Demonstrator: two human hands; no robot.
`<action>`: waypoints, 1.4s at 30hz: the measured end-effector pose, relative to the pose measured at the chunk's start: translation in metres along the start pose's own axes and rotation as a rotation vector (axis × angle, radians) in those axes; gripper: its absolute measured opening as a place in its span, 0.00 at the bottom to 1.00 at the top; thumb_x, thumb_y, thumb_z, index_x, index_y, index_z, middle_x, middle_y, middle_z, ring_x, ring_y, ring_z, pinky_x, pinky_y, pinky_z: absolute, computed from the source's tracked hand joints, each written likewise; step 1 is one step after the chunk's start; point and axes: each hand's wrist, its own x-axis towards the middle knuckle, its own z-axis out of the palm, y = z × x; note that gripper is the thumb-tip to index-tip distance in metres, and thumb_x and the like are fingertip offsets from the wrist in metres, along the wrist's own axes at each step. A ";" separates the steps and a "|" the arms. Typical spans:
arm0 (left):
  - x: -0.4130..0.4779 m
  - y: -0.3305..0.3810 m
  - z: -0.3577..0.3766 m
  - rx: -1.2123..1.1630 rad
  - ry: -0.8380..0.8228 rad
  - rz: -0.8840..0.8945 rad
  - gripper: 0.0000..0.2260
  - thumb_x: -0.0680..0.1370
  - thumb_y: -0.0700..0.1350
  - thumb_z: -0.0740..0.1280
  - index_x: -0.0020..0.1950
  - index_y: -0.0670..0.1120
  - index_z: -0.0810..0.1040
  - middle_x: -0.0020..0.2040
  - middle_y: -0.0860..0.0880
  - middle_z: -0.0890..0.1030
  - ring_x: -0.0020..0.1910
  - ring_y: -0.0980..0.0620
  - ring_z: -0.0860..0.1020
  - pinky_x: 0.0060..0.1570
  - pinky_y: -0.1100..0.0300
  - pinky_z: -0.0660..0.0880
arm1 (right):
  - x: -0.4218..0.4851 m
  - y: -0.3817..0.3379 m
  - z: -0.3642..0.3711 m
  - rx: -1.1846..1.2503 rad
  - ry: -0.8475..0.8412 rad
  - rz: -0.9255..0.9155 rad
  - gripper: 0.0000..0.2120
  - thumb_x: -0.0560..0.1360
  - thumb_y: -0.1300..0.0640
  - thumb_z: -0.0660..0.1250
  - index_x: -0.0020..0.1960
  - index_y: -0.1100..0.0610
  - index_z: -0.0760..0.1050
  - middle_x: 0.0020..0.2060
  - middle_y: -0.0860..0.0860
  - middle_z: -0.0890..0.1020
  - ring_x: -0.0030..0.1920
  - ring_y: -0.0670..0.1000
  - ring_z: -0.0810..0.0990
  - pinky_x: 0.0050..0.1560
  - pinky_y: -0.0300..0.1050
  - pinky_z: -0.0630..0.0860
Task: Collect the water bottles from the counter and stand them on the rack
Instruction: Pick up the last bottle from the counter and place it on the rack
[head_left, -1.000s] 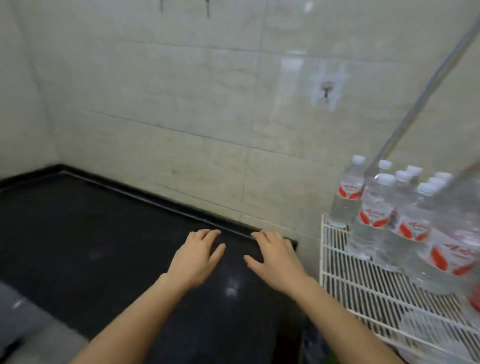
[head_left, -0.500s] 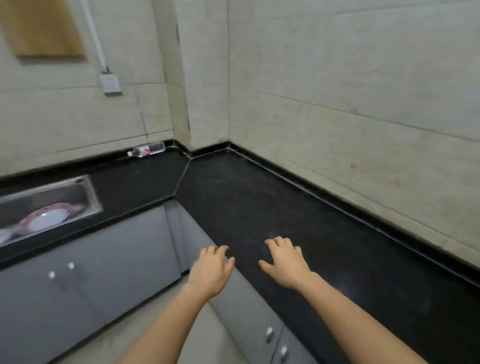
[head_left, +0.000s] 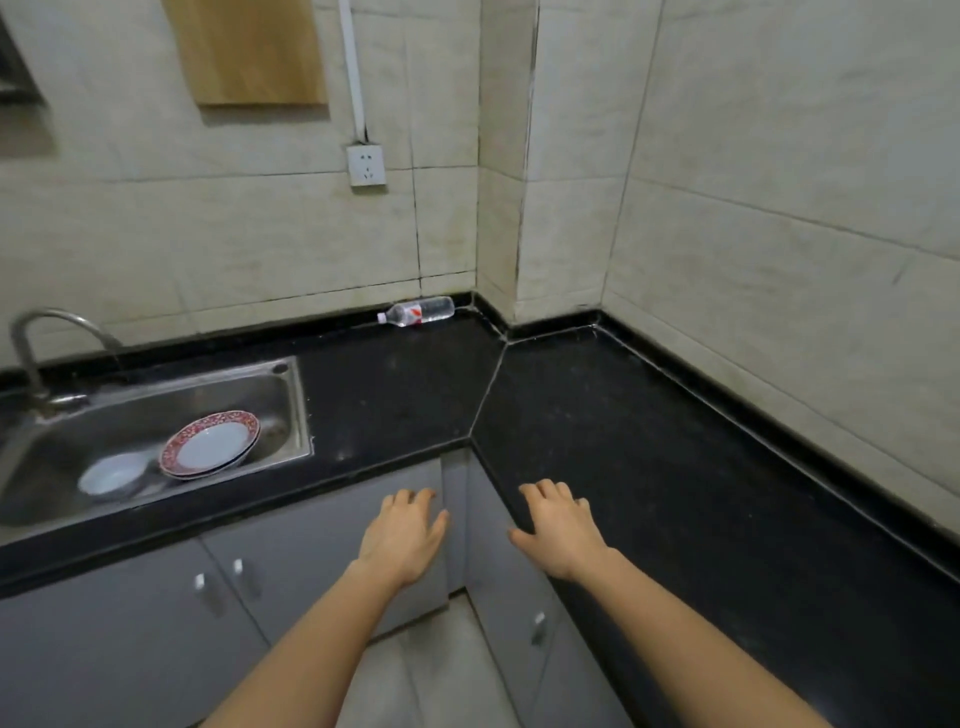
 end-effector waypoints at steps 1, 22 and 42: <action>0.016 -0.004 -0.002 -0.006 -0.005 -0.010 0.22 0.82 0.54 0.53 0.73 0.46 0.63 0.71 0.45 0.67 0.70 0.46 0.63 0.66 0.52 0.66 | 0.019 -0.001 -0.003 0.004 -0.014 0.002 0.29 0.79 0.45 0.59 0.75 0.56 0.58 0.70 0.54 0.66 0.70 0.56 0.63 0.67 0.56 0.63; 0.332 -0.188 -0.013 -0.064 0.003 -0.221 0.23 0.82 0.52 0.53 0.75 0.47 0.59 0.77 0.43 0.56 0.76 0.45 0.53 0.73 0.50 0.57 | 0.380 -0.073 0.017 0.004 -0.190 0.058 0.30 0.80 0.45 0.58 0.77 0.55 0.56 0.72 0.52 0.63 0.72 0.55 0.61 0.71 0.55 0.61; 0.533 -0.298 -0.003 0.077 0.054 -0.195 0.26 0.79 0.56 0.47 0.74 0.46 0.63 0.76 0.42 0.60 0.75 0.45 0.58 0.73 0.48 0.50 | 0.672 -0.139 0.018 -0.040 -0.085 -0.009 0.27 0.79 0.48 0.60 0.74 0.57 0.60 0.71 0.56 0.65 0.70 0.56 0.63 0.68 0.51 0.63</action>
